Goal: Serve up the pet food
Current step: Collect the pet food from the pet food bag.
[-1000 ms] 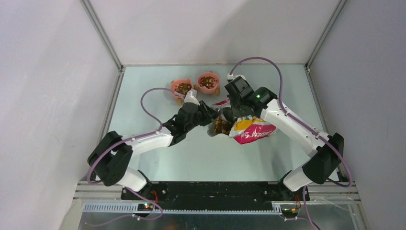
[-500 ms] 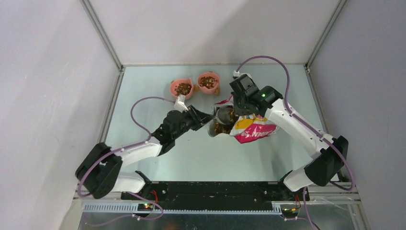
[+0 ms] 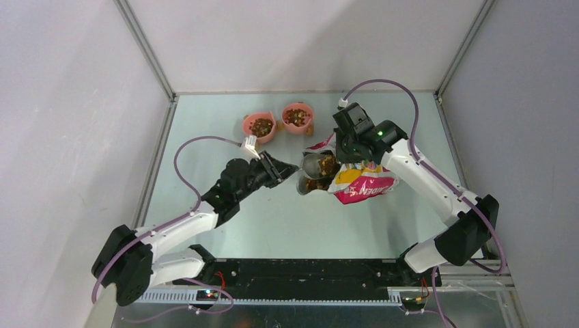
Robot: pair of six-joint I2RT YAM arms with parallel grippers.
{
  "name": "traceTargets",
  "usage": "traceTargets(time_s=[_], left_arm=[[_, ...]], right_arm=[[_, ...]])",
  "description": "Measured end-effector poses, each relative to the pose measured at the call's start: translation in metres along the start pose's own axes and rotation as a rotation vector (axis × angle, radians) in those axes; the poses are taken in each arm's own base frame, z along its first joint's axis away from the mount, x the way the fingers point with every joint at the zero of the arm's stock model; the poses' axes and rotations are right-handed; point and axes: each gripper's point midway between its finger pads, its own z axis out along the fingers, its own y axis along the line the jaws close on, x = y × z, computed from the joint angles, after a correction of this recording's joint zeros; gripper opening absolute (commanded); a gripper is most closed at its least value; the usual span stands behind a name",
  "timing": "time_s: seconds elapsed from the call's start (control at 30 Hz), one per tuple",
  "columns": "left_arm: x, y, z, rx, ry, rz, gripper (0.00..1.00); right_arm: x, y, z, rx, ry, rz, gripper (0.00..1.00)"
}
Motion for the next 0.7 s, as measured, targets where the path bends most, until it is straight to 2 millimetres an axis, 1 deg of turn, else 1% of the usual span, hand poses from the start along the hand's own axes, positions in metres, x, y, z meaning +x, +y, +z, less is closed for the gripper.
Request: traceTargets(time_s=[0.1, 0.47, 0.7], left_arm=[[0.0, -0.004, -0.002, 0.025, 0.004, 0.072, 0.0], [-0.007, -0.016, -0.013, 0.109, -0.02, 0.422, 0.0], [-0.005, -0.016, -0.016, 0.134, -0.024, 0.483, 0.0]], right_arm=[[0.001, 0.0, 0.001, -0.009, 0.009, 0.013, 0.0], [0.0, 0.0, 0.001, -0.023, 0.016, 0.033, 0.0], [0.0, -0.001, 0.001, -0.027, 0.021, 0.041, 0.0]])
